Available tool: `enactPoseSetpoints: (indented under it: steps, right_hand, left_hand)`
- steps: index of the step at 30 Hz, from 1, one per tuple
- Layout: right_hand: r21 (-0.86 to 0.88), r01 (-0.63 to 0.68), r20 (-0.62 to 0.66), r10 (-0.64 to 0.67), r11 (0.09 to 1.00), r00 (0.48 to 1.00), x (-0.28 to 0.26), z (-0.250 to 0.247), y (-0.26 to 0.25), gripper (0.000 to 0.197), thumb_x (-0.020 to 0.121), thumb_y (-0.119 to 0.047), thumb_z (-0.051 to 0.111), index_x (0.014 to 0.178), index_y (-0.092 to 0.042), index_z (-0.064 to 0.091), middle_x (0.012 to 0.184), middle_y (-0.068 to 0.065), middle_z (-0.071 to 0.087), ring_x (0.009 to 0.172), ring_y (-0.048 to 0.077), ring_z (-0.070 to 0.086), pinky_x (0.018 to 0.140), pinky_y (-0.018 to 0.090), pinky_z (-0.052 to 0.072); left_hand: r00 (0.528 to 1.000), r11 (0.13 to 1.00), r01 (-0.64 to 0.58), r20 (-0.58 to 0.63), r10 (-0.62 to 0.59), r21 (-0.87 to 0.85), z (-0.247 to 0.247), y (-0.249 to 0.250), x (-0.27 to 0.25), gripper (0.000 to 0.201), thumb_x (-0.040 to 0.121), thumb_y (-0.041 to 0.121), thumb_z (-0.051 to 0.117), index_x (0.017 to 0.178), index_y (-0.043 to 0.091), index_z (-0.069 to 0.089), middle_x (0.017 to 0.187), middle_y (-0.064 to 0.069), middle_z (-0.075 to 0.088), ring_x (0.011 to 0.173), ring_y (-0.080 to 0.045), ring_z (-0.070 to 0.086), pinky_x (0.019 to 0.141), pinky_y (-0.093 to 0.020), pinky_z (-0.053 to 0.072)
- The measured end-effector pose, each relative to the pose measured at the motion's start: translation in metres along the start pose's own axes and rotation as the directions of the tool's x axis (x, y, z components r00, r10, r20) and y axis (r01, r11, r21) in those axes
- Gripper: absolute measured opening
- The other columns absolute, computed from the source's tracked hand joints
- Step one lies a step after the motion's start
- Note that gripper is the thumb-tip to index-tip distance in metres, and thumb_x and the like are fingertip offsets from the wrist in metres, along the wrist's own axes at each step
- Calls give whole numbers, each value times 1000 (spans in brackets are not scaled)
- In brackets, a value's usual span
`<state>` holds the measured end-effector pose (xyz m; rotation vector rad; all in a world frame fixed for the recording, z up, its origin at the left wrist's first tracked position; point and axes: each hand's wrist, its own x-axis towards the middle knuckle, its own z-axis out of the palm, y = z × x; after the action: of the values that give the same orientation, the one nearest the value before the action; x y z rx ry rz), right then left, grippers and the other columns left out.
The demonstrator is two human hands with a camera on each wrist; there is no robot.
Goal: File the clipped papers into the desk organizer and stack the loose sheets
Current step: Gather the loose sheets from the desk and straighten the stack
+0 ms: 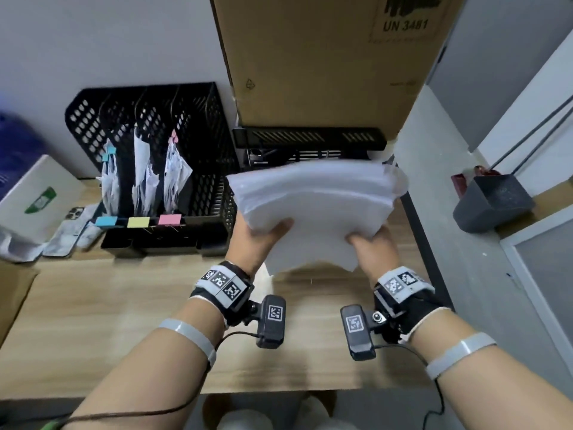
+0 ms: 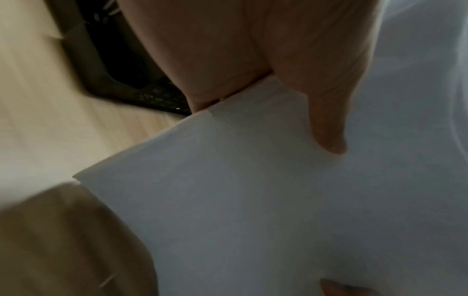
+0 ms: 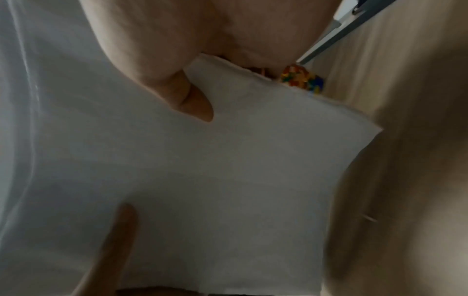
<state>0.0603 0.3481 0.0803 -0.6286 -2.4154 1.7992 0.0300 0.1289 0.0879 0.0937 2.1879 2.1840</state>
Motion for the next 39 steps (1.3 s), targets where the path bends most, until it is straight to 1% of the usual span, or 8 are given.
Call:
enactPoseSetpoints:
  steps: [5,13,16,22,25,31,35,39]
  right_hand:
    - [2,-69,28,69,998,997,-7,3,16,43,66,-23,65,108,-17,64,101,3,72,98,23,66,86,41,54]
    - [-93,-120,103,129,988,986,-12,-3,8,16,81,-8,66,96,-13,65,98,9,71,95,28,65,80,36,51]
    - [-170,-149,244,189,974,951,-21,-11,2,20,88,-10,64,102,-21,56,95,-1,61,85,14,54,67,24,42]
    - [-359,-70,497,255,931,830,-36,-14,-10,33,90,-20,67,120,-18,54,101,-6,59,96,13,58,79,18,42]
    - [-367,-28,525,232,930,819,-45,-2,-24,15,92,-26,64,100,-17,55,68,-9,66,58,8,64,56,16,53]
    - [-298,146,556,47,943,830,-46,30,-73,25,99,-23,48,116,-6,56,96,23,69,55,32,70,61,47,61]
    - [-224,113,509,17,968,860,-44,53,-99,26,99,-25,48,115,-6,56,102,15,70,58,33,72,71,49,61]
    - [-287,80,405,45,955,913,-41,87,-125,27,99,-26,48,82,-6,49,64,8,52,56,30,72,61,37,54]
  left_hand:
    - [997,989,36,64,-46,147,-4,-22,-6,32,75,30,81,106,33,72,111,0,75,107,-19,70,95,-46,55]
    - [990,975,130,33,-138,182,-8,-47,-8,29,80,26,81,108,24,72,103,1,77,100,-18,72,86,-42,59]
    - [986,964,153,24,-162,217,-11,-50,-8,20,86,21,75,104,11,73,97,-6,76,92,-23,72,75,-39,59]
    - [982,974,180,40,-187,136,-24,-21,-4,23,85,23,74,103,9,75,105,-17,75,100,-33,71,93,-57,54]
    - [979,982,189,70,-189,11,-33,3,4,25,82,19,73,105,10,74,114,-21,72,106,-34,68,98,-57,52]
    - [994,993,106,10,-107,57,-65,48,32,31,82,21,75,109,8,70,113,-15,73,104,-31,70,97,-52,53]
    - [988,977,101,-135,-76,185,-96,53,52,43,88,19,72,128,13,58,123,-12,67,113,-22,64,103,-38,50]
    - [969,916,245,-66,-237,319,-136,41,65,50,94,12,63,142,11,49,140,-15,55,128,-21,52,107,-32,41]
